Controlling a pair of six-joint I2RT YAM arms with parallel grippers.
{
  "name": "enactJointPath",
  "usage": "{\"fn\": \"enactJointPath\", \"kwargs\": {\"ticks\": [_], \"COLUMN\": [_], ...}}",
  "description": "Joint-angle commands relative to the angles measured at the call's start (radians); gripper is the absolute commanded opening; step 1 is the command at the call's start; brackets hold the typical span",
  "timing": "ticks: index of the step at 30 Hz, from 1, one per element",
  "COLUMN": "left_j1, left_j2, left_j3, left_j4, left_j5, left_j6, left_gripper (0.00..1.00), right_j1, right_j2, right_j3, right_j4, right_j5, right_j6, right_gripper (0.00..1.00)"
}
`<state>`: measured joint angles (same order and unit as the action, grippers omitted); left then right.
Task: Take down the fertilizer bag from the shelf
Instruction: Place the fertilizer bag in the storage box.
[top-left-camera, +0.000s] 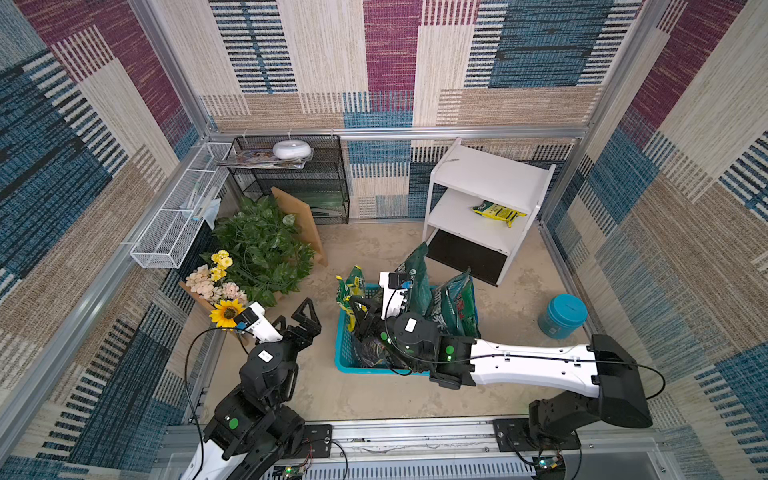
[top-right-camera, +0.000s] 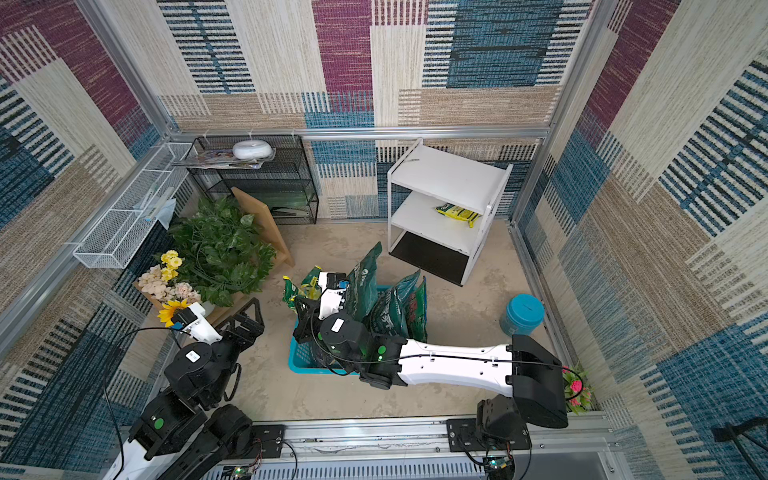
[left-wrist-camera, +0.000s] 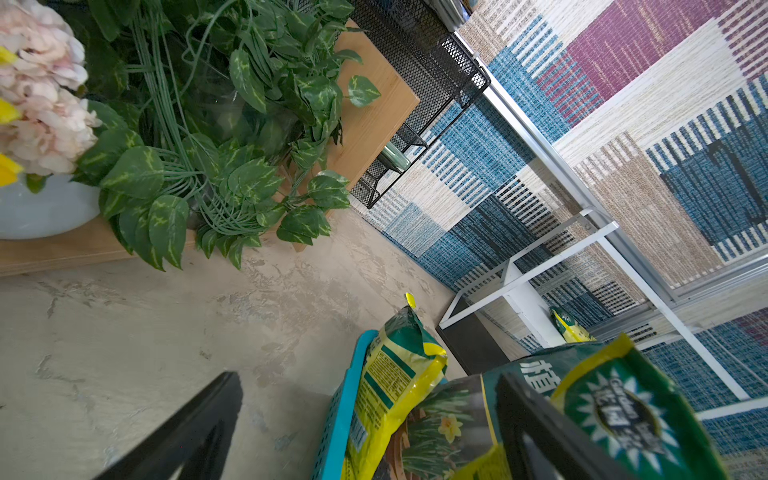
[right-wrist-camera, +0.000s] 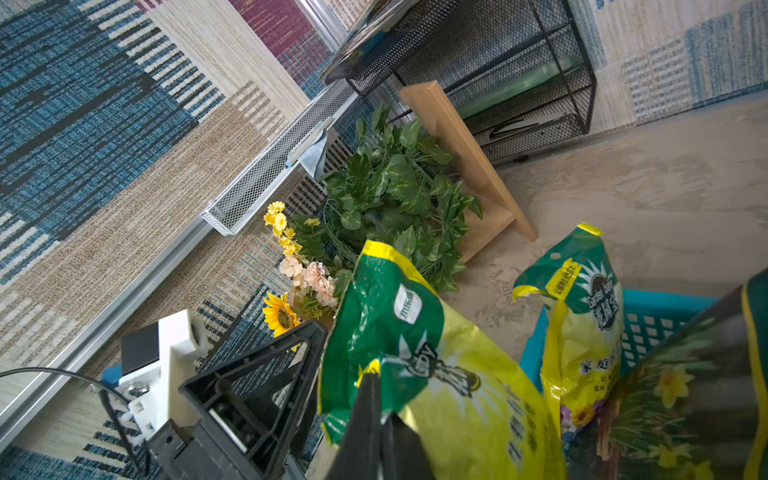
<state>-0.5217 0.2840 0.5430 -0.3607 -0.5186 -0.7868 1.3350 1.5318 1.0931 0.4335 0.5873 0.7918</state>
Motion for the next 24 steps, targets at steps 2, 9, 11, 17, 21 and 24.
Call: {"fn": "enactJointPath", "kwargs": {"ticks": [2, 9, 11, 17, 21, 24], "left_j1": [0.0, 0.0, 0.0, 0.0, 0.0, 0.001], "left_j2": [-0.005, -0.007, -0.008, -0.015, -0.023, -0.023], "left_j3": [0.005, 0.005, 0.005, 0.006, 0.005, 0.005], "left_j4": [-0.004, -0.006, -0.005, -0.008, -0.011, -0.011], "left_j5": [-0.006, -0.007, -0.008, -0.009, -0.009, -0.008], "left_j6": [-0.004, -0.004, -0.004, -0.003, -0.004, -0.004], "left_gripper": [0.99, 0.99, 0.99, 0.99, 0.99, 0.99], "right_j1": [0.016, 0.03, 0.035, 0.059, 0.073, 0.096], "right_j2": [0.043, 0.132, 0.154, 0.238, 0.297, 0.328], "right_j3": [-0.046, -0.074, -0.067, -0.029, -0.039, -0.074], "right_j4": [0.136, 0.217, 0.232, 0.266, 0.269, 0.355], "right_j5": [0.093, 0.137, 0.146, 0.194, 0.286, 0.376], "right_j6": [0.081, 0.121, 0.122, 0.141, 0.233, 0.224], "right_gripper": [0.0, 0.0, 0.0, 0.0, 0.0, 0.0]}}
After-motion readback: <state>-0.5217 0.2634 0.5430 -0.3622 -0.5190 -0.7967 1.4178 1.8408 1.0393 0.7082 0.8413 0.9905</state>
